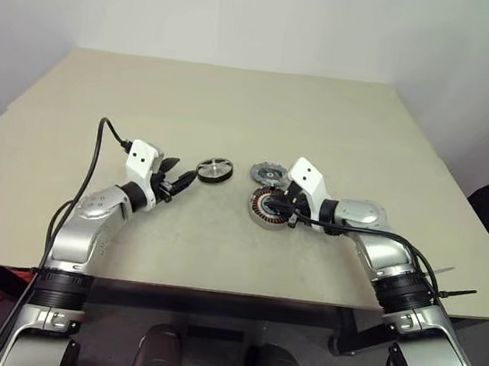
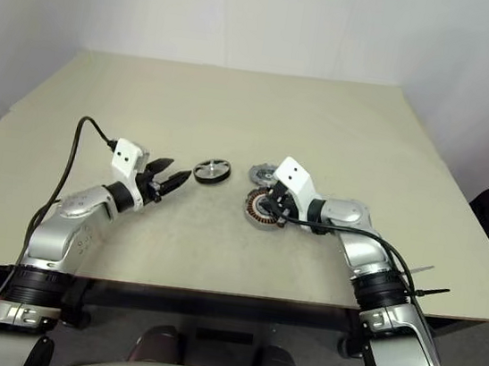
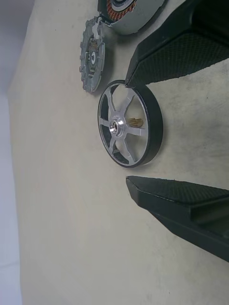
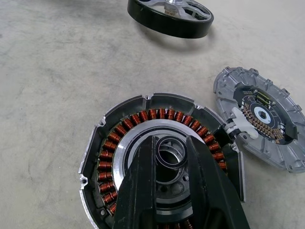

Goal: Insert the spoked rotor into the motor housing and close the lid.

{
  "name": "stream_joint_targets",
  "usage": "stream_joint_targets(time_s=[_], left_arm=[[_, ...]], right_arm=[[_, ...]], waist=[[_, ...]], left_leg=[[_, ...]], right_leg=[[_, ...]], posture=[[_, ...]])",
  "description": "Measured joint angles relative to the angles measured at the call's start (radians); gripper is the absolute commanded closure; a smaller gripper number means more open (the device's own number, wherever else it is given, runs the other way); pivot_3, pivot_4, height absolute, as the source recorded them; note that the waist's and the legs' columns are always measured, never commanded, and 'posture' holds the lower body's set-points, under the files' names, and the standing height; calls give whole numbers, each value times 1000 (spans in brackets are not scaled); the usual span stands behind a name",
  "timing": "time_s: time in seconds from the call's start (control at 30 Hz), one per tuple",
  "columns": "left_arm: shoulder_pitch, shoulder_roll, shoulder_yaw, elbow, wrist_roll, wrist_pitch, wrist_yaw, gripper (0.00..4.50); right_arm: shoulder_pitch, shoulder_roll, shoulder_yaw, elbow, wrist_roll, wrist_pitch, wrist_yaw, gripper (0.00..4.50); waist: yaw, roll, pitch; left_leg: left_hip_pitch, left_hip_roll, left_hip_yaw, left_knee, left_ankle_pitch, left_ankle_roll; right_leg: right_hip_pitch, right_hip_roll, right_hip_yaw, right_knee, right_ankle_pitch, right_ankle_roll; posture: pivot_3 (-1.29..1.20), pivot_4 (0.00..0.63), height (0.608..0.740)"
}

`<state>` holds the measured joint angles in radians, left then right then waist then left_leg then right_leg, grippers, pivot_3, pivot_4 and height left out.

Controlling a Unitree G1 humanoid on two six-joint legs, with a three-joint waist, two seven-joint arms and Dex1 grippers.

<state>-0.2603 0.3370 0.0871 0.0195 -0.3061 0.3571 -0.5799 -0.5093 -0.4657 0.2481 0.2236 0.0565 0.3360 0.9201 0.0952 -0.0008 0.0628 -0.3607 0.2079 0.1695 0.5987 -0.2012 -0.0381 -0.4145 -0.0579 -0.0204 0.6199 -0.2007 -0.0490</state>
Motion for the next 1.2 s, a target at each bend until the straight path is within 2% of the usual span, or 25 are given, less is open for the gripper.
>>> stream_joint_targets(time_s=[0.07,1.0,1.2], left_arm=[[0,0,0,0,0,0,0,1374],[0,17,-3,16,7,-10,0,1374],[0,18,-3,18,14,-12,0,1374]], right_arm=[[0,0,0,0,0,0,0,3889],[43,-30,-10,-68,14,32,35,3889],[43,-31,-16,-68,15,24,32,1947]], waist=[[0,0,0],[0,0,0],[0,0,0]], left_leg=[[0,0,0,0,0,0],[1,0,0,0,0,0],[2,0,0,0,0,0]], right_leg=[[0,0,0,0,0,0],[1,0,0,0,0,1],[2,0,0,-1,0,1]], posture=[[0,0,740],[0,0,740],[0,0,740]])
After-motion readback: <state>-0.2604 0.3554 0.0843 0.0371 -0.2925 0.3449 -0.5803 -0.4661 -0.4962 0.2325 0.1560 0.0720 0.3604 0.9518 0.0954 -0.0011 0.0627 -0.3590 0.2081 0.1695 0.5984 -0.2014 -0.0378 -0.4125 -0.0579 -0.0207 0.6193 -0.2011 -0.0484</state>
